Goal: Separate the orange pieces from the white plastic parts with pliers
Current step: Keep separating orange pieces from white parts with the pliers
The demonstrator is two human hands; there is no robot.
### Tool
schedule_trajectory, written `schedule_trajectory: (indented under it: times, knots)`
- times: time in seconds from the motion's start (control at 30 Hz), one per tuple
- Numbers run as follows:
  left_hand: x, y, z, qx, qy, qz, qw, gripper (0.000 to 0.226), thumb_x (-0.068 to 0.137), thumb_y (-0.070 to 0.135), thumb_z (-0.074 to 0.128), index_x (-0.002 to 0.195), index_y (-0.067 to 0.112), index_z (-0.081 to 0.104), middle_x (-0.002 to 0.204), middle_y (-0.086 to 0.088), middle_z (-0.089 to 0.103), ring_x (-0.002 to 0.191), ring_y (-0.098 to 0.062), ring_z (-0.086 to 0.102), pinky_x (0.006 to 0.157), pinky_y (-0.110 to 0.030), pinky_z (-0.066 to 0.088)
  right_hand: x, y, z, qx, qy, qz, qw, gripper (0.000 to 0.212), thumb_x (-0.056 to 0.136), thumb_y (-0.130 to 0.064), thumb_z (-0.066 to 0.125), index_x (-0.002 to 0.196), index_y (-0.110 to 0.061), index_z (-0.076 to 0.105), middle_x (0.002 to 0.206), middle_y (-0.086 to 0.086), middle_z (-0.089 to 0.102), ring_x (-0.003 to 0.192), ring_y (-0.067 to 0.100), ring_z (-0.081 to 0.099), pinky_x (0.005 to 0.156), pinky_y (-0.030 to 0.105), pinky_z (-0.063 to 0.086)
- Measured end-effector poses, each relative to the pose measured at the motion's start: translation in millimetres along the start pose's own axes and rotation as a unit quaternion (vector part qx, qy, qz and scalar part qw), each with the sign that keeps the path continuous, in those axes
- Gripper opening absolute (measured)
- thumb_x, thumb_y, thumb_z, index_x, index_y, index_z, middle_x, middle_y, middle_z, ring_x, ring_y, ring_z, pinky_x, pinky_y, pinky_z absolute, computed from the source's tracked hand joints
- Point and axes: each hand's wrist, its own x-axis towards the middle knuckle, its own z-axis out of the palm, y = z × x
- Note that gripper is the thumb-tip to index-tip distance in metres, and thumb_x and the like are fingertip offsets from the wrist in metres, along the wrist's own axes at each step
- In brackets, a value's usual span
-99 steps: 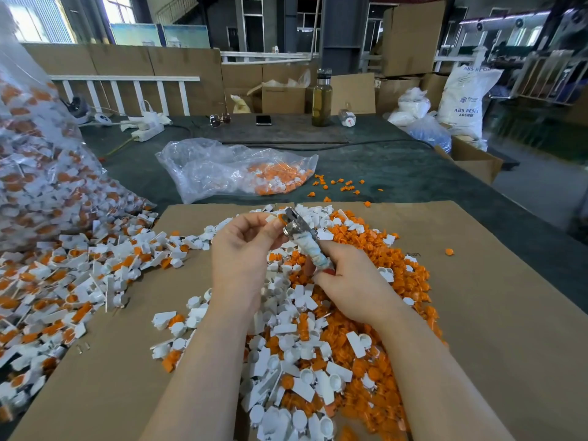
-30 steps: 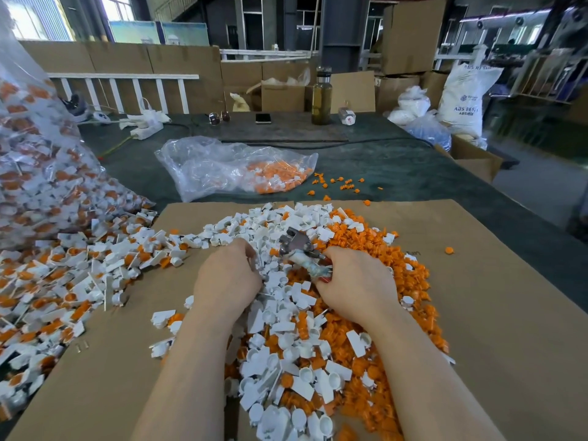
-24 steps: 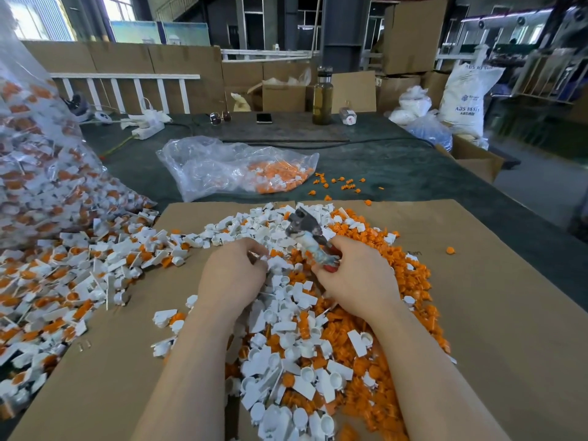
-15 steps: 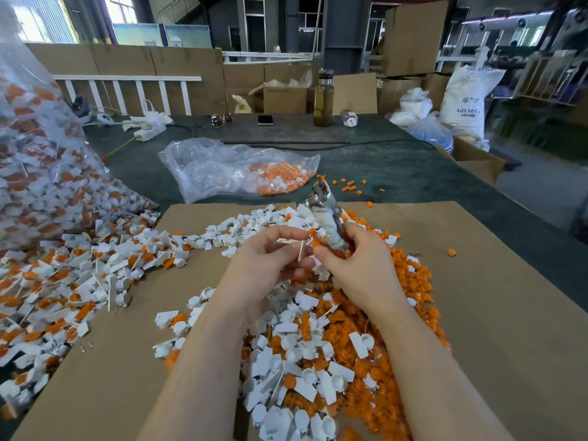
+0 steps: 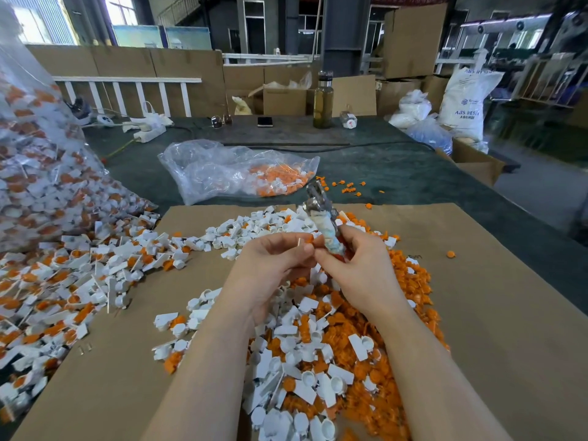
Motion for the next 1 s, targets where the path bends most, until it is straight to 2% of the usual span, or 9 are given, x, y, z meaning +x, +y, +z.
schedule_trajectory:
  times: [0.07,0.13,0.27,0.37,0.63,0.7,0.8,0.87,1.0]
  knots:
    - [0.0,-0.1,-1.0,-0.005,-0.007,0.001,1.000,0.018,0.085,0.006,0.071,0.102,0.005,0.074,0.095,-0.014,0.076,0.081,-0.018,0.071,0.076,-0.029,0.058,-0.1,0.4,1.0,0.013,0.005,0.000,1.000,0.006,0.087,-0.023,0.069,0.091,-0.020,0.068,0.078,-0.009,0.066,0.074,0.004,0.062,0.063,0.018,0.050]
    - [-0.6,0.3,-0.5,-0.011,-0.014,0.004,1.000,0.018,0.087,0.007,0.069,0.104,0.003,0.073,0.090,-0.013,0.074,0.077,-0.016,0.070,0.072,-0.025,0.058,-0.2,0.7,2.4,0.013,0.017,0.003,1.000,0.006,0.087,-0.028,0.069,0.089,-0.023,0.066,0.076,-0.011,0.066,0.072,0.003,0.061,0.061,0.015,0.048]
    - [-1.3,2.0,1.2,-0.026,-0.011,0.004,1.000,0.023,0.082,0.008,0.072,0.105,0.003,0.073,0.087,-0.012,0.075,0.074,-0.013,0.071,0.067,-0.021,0.058,0.9,1.0,3.0,0.028,0.041,0.031,0.998,0.015,0.086,-0.033,0.070,0.097,-0.022,0.066,0.085,-0.010,0.069,0.080,0.004,0.064,0.073,0.030,0.056]
    - [-1.8,3.6,2.6,-0.020,0.001,0.004,1.000,0.021,0.077,0.011,0.074,0.097,0.011,0.077,0.089,-0.011,0.077,0.077,-0.015,0.074,0.064,-0.021,0.058,1.2,0.8,1.9,0.030,0.043,0.030,0.998,0.015,0.086,-0.032,0.070,0.097,-0.022,0.068,0.085,-0.010,0.069,0.080,0.004,0.064,0.074,0.033,0.057]
    - [-2.4,3.4,6.4,0.023,0.038,0.007,0.999,0.014,0.084,0.012,0.073,0.094,0.021,0.080,0.094,-0.003,0.078,0.092,-0.020,0.074,0.080,-0.031,0.057,0.5,1.1,2.5,0.019,0.043,0.018,0.999,0.008,0.087,-0.034,0.070,0.088,-0.028,0.064,0.078,-0.012,0.066,0.076,0.000,0.062,0.062,0.016,0.049]
    - [-2.5,3.5,6.6,0.041,0.076,0.013,0.996,0.012,0.083,0.019,0.076,0.090,0.026,0.081,0.095,0.005,0.078,0.085,-0.008,0.069,0.076,-0.027,0.051,0.4,0.8,2.3,0.026,0.051,0.019,0.998,0.008,0.087,-0.034,0.069,0.089,-0.027,0.064,0.078,-0.010,0.067,0.074,0.002,0.062,0.061,0.018,0.051]
    - [-1.8,4.1,4.4,0.027,0.124,0.024,0.992,0.012,0.083,0.022,0.077,0.094,0.025,0.081,0.093,0.010,0.077,0.061,0.005,0.058,0.057,-0.015,0.045,0.8,0.7,1.9,0.041,0.066,0.025,0.997,0.007,0.088,-0.033,0.069,0.085,-0.029,0.064,0.072,-0.012,0.066,0.068,0.002,0.061,0.054,0.014,0.048]
    - [-1.1,4.4,4.2,-0.021,0.137,0.022,0.990,0.016,0.084,0.017,0.077,0.099,0.016,0.079,0.091,0.002,0.078,0.062,-0.002,0.061,0.057,-0.016,0.051,0.6,0.4,2.0,0.048,0.074,0.019,0.996,0.009,0.088,-0.031,0.069,0.081,-0.030,0.063,0.066,-0.017,0.063,0.062,-0.001,0.059,0.052,0.011,0.044]
    - [-0.8,4.3,9.6,-0.060,0.147,0.019,0.987,0.012,0.083,0.004,0.076,0.094,0.007,0.074,0.076,-0.008,0.076,0.068,-0.014,0.072,0.063,-0.022,0.058,-0.4,-0.5,3.3,0.039,0.092,-0.004,0.995,0.008,0.088,-0.030,0.069,0.084,-0.028,0.063,0.066,-0.013,0.061,0.062,-0.002,0.058,0.053,0.012,0.043]
